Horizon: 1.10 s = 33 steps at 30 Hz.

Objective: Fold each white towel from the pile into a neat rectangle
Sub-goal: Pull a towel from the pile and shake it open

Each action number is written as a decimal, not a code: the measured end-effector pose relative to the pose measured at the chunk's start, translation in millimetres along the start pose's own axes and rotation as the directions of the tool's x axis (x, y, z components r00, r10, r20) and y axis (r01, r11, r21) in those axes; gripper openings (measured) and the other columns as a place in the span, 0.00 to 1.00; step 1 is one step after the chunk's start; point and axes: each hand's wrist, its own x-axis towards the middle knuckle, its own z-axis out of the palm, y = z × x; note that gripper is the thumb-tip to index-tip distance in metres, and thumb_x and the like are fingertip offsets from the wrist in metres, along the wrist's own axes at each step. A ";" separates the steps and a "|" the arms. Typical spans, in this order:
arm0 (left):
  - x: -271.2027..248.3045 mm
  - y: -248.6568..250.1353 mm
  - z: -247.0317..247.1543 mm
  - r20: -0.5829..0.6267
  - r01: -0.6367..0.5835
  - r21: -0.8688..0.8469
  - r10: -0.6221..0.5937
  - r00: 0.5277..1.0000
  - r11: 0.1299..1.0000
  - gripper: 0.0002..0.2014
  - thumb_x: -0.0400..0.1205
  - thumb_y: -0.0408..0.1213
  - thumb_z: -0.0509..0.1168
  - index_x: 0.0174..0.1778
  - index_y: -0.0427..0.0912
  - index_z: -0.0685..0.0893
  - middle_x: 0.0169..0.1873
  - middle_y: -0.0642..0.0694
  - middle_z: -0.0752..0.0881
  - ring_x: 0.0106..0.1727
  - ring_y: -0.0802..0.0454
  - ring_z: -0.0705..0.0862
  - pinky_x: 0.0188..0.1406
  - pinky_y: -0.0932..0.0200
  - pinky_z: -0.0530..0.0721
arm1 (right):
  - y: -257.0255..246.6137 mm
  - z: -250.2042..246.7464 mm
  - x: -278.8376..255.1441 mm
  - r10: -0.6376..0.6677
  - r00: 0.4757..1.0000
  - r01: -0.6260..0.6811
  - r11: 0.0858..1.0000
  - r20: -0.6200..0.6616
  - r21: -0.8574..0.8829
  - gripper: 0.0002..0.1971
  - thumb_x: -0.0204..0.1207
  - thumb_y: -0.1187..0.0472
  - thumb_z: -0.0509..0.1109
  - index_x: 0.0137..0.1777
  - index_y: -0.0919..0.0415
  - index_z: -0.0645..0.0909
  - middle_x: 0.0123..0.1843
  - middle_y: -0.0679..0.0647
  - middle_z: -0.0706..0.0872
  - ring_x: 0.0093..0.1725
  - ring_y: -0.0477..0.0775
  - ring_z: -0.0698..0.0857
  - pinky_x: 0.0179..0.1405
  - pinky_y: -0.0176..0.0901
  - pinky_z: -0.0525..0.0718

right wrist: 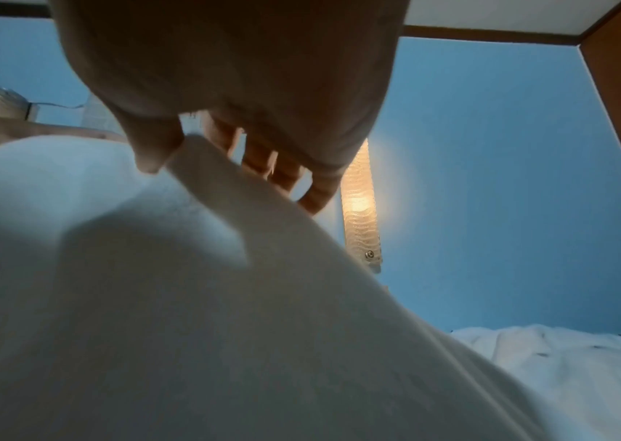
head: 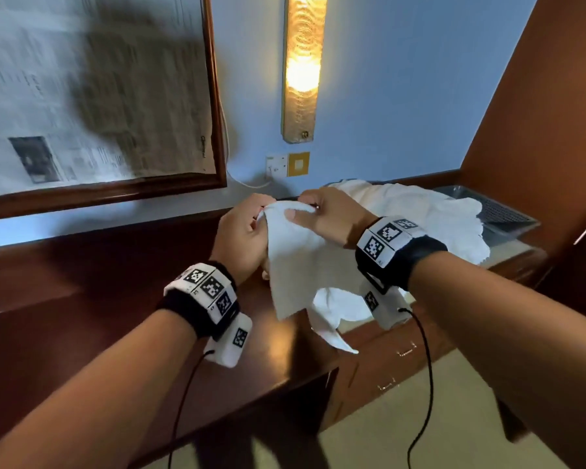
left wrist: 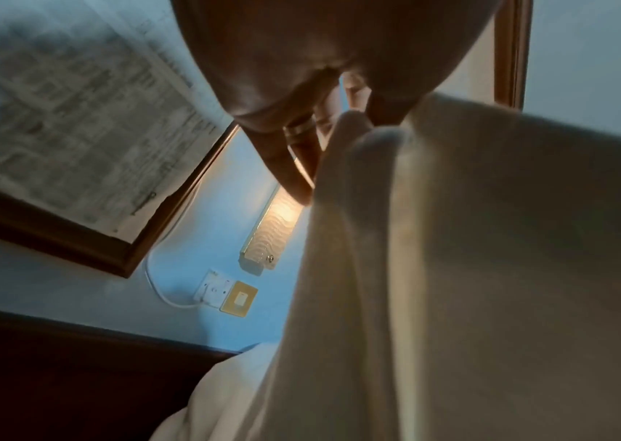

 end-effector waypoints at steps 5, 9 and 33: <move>25.5 11.8 -15.1 -0.023 0.197 -0.057 -0.199 0.980 0.979 0.09 0.85 0.29 0.59 0.45 0.44 0.82 0.42 0.40 0.86 0.43 0.43 0.83 0.49 0.41 0.83 | 34.5 26.2 -42.3 -0.215 0.941 0.199 0.976 -0.263 -0.085 0.33 0.69 0.54 0.71 0.77 0.55 0.71 0.72 0.54 0.74 0.67 0.55 0.74 0.67 0.51 0.74; 39.6 36.4 -28.6 -0.107 0.181 0.038 -0.176 0.979 0.983 0.12 0.86 0.28 0.56 0.52 0.37 0.86 0.46 0.40 0.89 0.48 0.48 0.85 0.57 0.42 0.83 | 49.5 61.2 -64.5 -0.290 0.939 0.175 0.864 -0.182 -0.472 0.51 0.58 0.37 0.74 0.83 0.52 0.64 0.82 0.60 0.66 0.72 0.66 0.74 0.61 0.61 0.77; 22.4 48.8 -24.9 0.038 0.166 0.335 -0.190 0.981 0.927 0.08 0.76 0.52 0.71 0.45 0.55 0.85 0.37 0.52 0.85 0.41 0.51 0.84 0.43 0.49 0.79 | -4.2 -18.4 48.6 -0.344 0.910 0.368 0.927 -0.232 0.073 0.04 0.78 0.64 0.71 0.43 0.59 0.87 0.35 0.52 0.85 0.37 0.53 0.82 0.38 0.41 0.75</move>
